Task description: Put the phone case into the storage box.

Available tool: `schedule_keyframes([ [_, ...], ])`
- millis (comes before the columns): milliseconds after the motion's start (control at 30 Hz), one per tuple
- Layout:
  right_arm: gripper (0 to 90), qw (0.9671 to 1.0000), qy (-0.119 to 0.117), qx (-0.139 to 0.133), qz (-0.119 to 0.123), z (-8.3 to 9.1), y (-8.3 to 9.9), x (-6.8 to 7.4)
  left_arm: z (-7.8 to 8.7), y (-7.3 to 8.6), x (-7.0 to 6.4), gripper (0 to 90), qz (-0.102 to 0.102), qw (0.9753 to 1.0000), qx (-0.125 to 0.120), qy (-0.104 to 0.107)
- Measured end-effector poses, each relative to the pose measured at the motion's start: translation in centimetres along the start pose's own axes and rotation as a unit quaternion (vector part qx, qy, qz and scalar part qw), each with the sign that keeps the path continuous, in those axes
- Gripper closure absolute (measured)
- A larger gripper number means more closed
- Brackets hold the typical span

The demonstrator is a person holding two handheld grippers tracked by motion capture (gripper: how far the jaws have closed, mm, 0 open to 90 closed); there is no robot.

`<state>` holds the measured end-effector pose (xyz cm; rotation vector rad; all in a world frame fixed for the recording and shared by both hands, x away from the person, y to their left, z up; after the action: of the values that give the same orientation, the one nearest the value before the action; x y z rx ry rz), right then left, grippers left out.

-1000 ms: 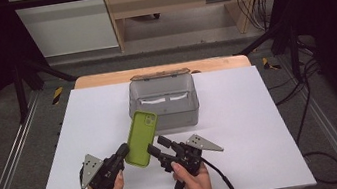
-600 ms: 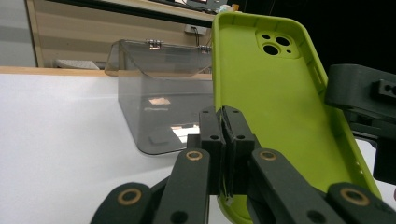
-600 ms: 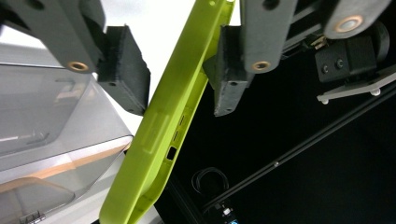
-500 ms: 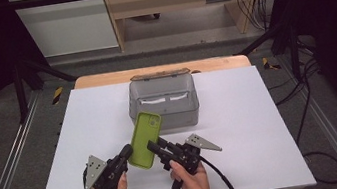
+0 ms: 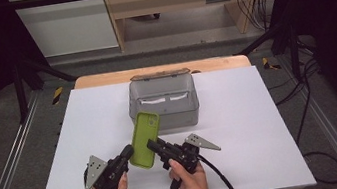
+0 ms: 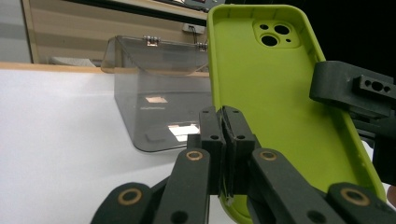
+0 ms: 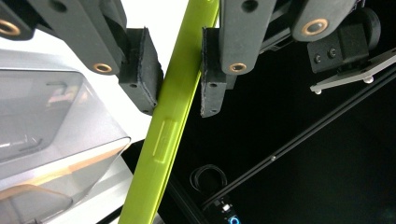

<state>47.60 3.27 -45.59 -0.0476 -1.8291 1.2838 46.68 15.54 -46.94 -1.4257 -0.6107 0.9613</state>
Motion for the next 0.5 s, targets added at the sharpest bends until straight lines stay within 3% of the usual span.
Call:
schedule_keyframes([
  [267,76.5,0.9999,0.006,0.004,-0.009,0.09,0.02,-0.17,-0.2,0.26,-0.13,87.9,0.005,0.9999,0.006,0.007],
  [500,77.1,0.9999,0.013,-0.001,-0.006,0.43,0.01,-0.08,-0.43,0.59,-0.39,87.8,0.006,0.9998,0.013,0.014],
])
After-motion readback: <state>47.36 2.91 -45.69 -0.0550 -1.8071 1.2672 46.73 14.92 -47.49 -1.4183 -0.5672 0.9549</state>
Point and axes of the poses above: each handheld gripper's, and its own axes: z roughly backward along the jaws, y roughly out of its underside, x roughly to its left, the point moved 9 cm from there along -z, roughly forward along the jaws, and after that the axes turned 3 degrees about -x, right-handed, at the moved point
